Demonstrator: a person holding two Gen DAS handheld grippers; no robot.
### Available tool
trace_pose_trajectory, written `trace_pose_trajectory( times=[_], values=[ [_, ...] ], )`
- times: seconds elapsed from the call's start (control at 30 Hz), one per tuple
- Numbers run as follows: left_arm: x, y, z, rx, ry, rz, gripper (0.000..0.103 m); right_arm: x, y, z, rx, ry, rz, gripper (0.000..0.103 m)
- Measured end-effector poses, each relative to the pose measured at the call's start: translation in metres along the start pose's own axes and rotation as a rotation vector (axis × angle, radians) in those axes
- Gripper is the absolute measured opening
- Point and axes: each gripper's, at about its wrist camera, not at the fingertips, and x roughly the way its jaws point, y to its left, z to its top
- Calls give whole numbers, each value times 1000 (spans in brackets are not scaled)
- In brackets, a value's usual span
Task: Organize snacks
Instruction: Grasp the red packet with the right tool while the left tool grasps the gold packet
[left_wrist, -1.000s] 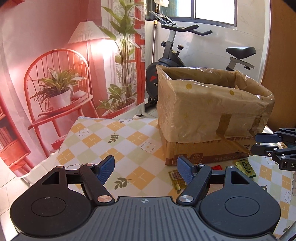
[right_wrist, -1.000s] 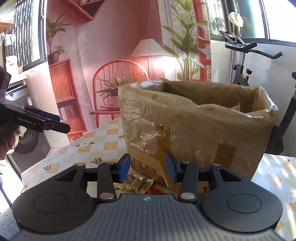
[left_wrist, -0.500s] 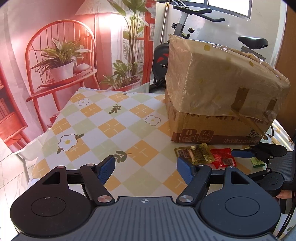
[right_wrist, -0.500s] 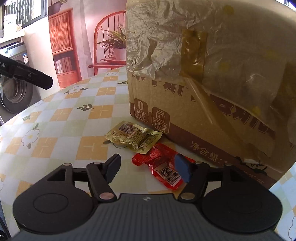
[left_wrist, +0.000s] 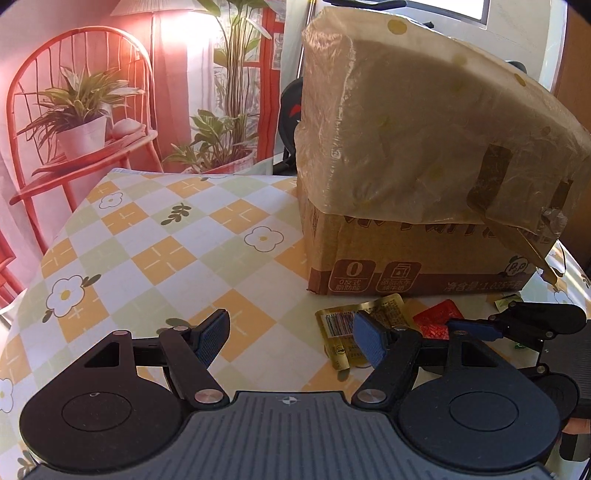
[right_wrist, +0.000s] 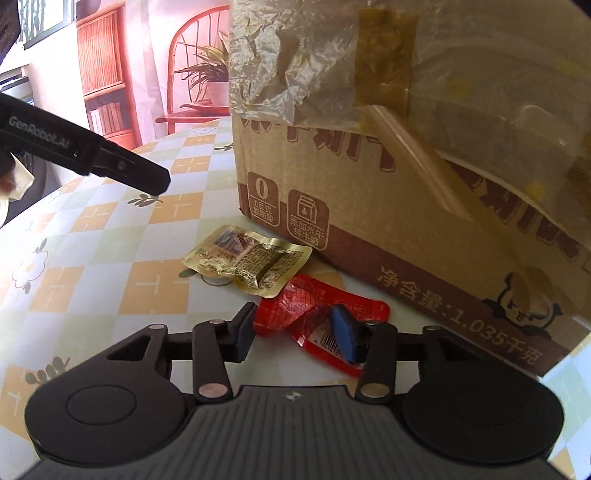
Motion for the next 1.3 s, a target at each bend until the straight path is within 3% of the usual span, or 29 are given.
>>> trace_pose_trajectory(
  times=[0.37,0.7,0.83,1.3],
  values=[
    [36,-36,-5,14,-4,-40,76,-23,-19,-20,146,-80,-106,40],
    [63,-52,-7,10,11,-23,76,-23,-23,-19,159,-89,-100,40],
    [62,-55,-8,-54,5,-32,78,-25,-21,-20,157,-91,-98,40],
    [62,-73,-8,-8,12,-66,83,-26,-20,-21,157,-94,-102,39]
  ],
)
